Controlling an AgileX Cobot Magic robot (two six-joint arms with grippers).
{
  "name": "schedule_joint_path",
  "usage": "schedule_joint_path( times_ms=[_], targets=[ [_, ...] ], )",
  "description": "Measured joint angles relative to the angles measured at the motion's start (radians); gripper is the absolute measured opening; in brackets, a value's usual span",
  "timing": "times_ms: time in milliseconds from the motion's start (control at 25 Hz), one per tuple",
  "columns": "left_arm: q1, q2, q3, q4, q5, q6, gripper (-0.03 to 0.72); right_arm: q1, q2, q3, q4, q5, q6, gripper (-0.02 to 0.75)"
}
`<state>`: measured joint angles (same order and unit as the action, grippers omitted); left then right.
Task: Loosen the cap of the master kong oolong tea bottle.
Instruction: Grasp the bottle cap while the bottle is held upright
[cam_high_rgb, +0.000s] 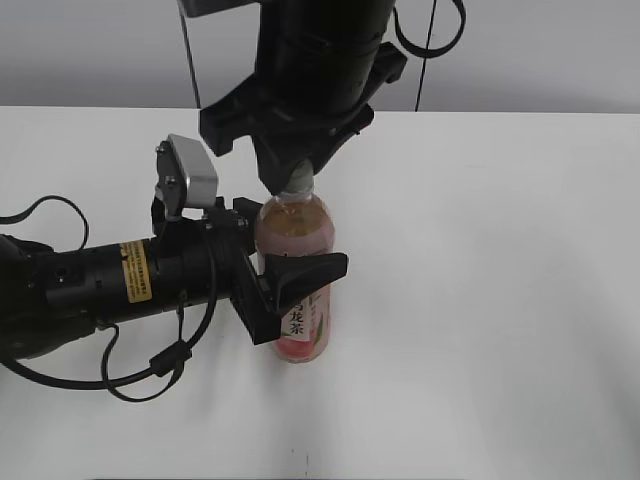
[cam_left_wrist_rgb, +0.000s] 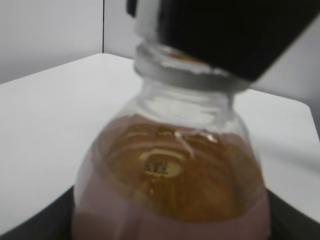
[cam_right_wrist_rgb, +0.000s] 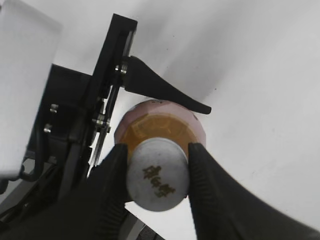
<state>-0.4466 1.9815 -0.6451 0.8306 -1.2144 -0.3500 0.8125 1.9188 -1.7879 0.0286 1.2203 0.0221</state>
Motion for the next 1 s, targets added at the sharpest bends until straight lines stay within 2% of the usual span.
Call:
schedule_joint_path(
  times_ms=[120, 240, 1000],
  targets=[
    [0.000, 0.000, 0.000, 0.000, 0.001, 0.000, 0.438, 0.000, 0.000, 0.000, 0.000, 0.000, -0.066, 0.281],
    [0.000, 0.000, 0.000, 0.000, 0.001, 0.000, 0.438, 0.000, 0.000, 0.000, 0.000, 0.000, -0.214, 0.281],
    [0.000, 0.000, 0.000, 0.001, 0.002, 0.001, 0.438, 0.000, 0.000, -0.003, 0.014, 0.006, -1.712, 0.281]
  ],
)
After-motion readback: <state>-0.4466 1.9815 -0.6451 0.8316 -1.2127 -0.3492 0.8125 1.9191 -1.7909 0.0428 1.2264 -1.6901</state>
